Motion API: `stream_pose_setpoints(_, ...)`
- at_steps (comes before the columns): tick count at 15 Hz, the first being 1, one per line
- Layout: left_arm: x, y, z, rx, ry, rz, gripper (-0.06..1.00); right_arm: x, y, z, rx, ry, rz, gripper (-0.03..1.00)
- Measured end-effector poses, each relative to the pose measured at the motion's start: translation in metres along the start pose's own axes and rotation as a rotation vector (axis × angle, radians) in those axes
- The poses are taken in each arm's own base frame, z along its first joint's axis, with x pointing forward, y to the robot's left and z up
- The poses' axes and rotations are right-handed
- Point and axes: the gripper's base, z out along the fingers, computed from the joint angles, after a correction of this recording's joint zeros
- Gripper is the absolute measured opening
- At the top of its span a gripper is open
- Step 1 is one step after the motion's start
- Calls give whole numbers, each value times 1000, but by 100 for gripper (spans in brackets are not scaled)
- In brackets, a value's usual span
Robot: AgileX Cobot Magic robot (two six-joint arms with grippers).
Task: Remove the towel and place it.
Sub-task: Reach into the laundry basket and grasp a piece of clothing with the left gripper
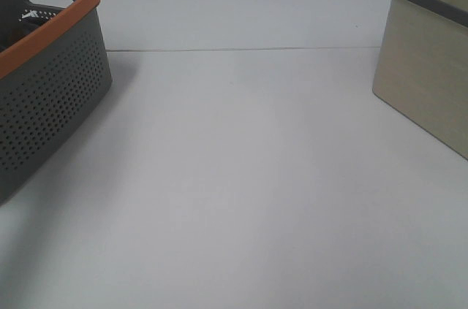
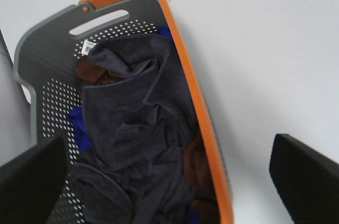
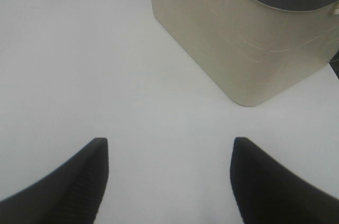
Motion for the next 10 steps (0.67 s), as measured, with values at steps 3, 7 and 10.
stream_pose_setpoints(3,-17,22,61,36,89,223,98,0,0,0,0,0,0,59)
stream_pose_setpoints(7,2,55,142,103,225,387,98,0,0,0,0,0,0,59)
stream_pose_setpoints(10,30,74,174,168,274,472,98,0,0,0,0,0,0,59)
